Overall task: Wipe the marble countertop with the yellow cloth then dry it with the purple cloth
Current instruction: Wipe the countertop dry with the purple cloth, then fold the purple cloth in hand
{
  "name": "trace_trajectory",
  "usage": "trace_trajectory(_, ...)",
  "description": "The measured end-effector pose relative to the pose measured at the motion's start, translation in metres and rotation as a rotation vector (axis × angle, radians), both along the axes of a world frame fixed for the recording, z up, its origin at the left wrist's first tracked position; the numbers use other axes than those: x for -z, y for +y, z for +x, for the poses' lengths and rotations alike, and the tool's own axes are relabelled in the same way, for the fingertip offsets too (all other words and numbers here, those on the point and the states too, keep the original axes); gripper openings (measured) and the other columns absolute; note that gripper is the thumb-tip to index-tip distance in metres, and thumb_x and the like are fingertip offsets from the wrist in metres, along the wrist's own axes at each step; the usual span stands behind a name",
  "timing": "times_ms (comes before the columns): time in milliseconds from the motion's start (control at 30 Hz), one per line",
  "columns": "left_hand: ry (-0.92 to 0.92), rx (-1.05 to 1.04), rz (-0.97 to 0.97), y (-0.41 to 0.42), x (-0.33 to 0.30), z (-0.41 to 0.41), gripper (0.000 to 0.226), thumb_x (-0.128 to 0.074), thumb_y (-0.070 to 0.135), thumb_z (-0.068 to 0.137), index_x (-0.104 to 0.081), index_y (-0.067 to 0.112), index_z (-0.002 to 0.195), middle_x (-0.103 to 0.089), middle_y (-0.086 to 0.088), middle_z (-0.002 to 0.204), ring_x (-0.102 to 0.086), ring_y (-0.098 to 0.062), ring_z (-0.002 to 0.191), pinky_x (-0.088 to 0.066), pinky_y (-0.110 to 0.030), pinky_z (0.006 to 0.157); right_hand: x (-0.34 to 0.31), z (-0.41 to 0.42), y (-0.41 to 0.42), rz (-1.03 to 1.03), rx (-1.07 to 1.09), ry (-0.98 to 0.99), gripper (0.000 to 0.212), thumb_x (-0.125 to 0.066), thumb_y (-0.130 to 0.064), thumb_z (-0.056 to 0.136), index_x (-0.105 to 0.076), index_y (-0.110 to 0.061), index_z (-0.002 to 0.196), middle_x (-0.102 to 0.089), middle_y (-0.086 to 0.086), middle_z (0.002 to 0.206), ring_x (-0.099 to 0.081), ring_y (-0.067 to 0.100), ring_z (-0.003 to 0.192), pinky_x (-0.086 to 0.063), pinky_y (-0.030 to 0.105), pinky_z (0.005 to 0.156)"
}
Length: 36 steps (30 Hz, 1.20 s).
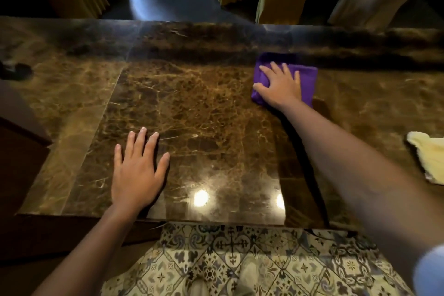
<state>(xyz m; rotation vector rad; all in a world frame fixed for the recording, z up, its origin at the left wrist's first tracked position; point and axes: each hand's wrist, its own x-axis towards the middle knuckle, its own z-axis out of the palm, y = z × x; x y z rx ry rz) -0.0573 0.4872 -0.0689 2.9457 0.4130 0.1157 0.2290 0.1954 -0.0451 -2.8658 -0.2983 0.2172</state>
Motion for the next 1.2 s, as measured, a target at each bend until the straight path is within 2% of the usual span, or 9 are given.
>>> trace_trajectory(300, 0.004, 0.008, -0.041, 0.002, 0.000, -0.002, 0.063, -0.031, 0.055, 0.105, -0.031, 0.024, 0.159, -0.022, -0.005, 0.171, -0.010, -0.026, 0.159, -0.008, -0.055, 0.126, 0.007, -0.175, 0.063, 0.281, -0.289, -0.093, 0.053, -0.053, -0.046, 0.083, -0.062, -0.037, 0.135, -0.049, -0.007, 0.156, -0.033, 0.020, 0.151, -0.015, 0.051, 0.124)
trace_trajectory(433, -0.015, 0.016, -0.101, 0.002, -0.005, -0.003, 0.058, -0.035, 0.047, 0.106, -0.037, 0.019, 0.157, -0.026, -0.008, 0.169, -0.013, -0.028, 0.159, -0.007, -0.055, 0.126, 0.001, -0.261, 0.048, 0.508, -0.202, -0.028, 0.043, -0.061, -0.030, 0.079, -0.073, -0.031, 0.120, -0.066, -0.004, 0.140, -0.049, 0.015, 0.142, -0.021, 0.044, 0.123)
trace_trajectory(533, -0.122, 0.060, -0.222, 0.000, -0.011, -0.014, 0.048, -0.044, 0.038, 0.106, -0.055, 0.011, 0.144, -0.040, -0.013, 0.162, -0.017, -0.031, 0.157, -0.012, -0.056, 0.127, -0.013, -0.308, 0.033, 0.652, -0.050, 0.078, 0.037, -0.063, -0.026, 0.081, -0.076, -0.033, 0.115, -0.072, -0.003, 0.130, -0.057, 0.015, 0.133, -0.029, 0.041, 0.122)
trace_trajectory(733, -0.121, 0.421, -0.695, -0.066, -0.045, -0.073, 0.057, -0.033, 0.055, 0.098, -0.069, 0.024, 0.130, -0.054, -0.005, 0.151, -0.025, -0.018, 0.154, -0.023, -0.046, 0.124, -0.066, -0.375, -0.016, 1.033, 0.234, 0.297, 0.030, -0.062, -0.013, 0.090, -0.080, -0.031, 0.106, -0.079, -0.004, 0.104, -0.071, 0.014, 0.099, -0.054, 0.032, 0.092)
trace_trajectory(833, -0.020, 0.498, -0.988, -0.115, -0.077, -0.104, 0.037, -0.032, 0.057, 0.100, -0.069, 0.058, 0.107, -0.068, 0.015, 0.130, -0.053, -0.007, 0.134, -0.037, -0.023, 0.110, -0.091, -0.401, -0.039, 1.305, 0.334, 0.350, 0.032, -0.058, -0.005, 0.091, -0.081, -0.025, 0.099, -0.080, 0.006, 0.100, -0.073, 0.021, 0.091, -0.058, 0.034, 0.085)
trace_trajectory(900, 0.066, 0.531, -1.177, -0.140, -0.092, -0.121, 0.051, -0.035, 0.070, 0.095, -0.073, 0.038, 0.104, -0.077, 0.012, 0.107, -0.070, -0.007, 0.104, -0.049, -0.015, 0.088, -0.100, -0.415, -0.056, 1.455, 0.398, 0.363, 0.026, -0.060, -0.008, 0.088, -0.080, -0.020, 0.099, -0.079, 0.012, 0.099, -0.071, 0.023, 0.087, -0.056, 0.036, 0.080)
trace_trajectory(1000, 0.135, 0.602, -1.161, -0.178, -0.102, -0.137, 0.072, -0.051, 0.085, 0.078, -0.073, 0.019, 0.095, -0.078, 0.002, 0.093, -0.073, -0.014, 0.083, -0.056, -0.025, 0.073, -0.104, -0.436, -0.087, 1.593, 0.478, 0.316, 0.025, -0.068, -0.022, 0.074, -0.075, -0.019, 0.098, -0.073, 0.014, 0.096, -0.064, 0.025, 0.082, -0.049, 0.037, 0.075)
trace_trajectory(1100, 0.059, 0.619, -1.033, -0.226, -0.108, -0.147, 0.042, -0.068, 0.067, 0.077, -0.073, 0.026, 0.085, -0.078, 0.014, 0.084, -0.073, -0.007, 0.076, -0.059, -0.030, 0.069, -0.107, -0.456, -0.127, 1.678, 0.473, 0.270, 0.029, -0.075, -0.026, 0.062, -0.072, -0.020, 0.091, -0.071, 0.013, 0.094, -0.064, 0.022, 0.078, -0.050, 0.037, 0.073)
trace_trajectory(1200, 0.060, 0.630, -1.078, -0.283, -0.111, -0.152, 0.017, -0.077, 0.045, 0.084, -0.071, 0.029, 0.082, -0.077, 0.017, 0.082, -0.070, 0.000, 0.073, -0.055, -0.022, 0.066, -0.118, -0.474, -0.176, 1.718, 0.486, 0.199, 0.030, -0.072, -0.017, 0.068, -0.074, -0.010, 0.097, -0.075, 0.016, 0.104, -0.069, 0.025, 0.089, -0.057, 0.035, 0.080)
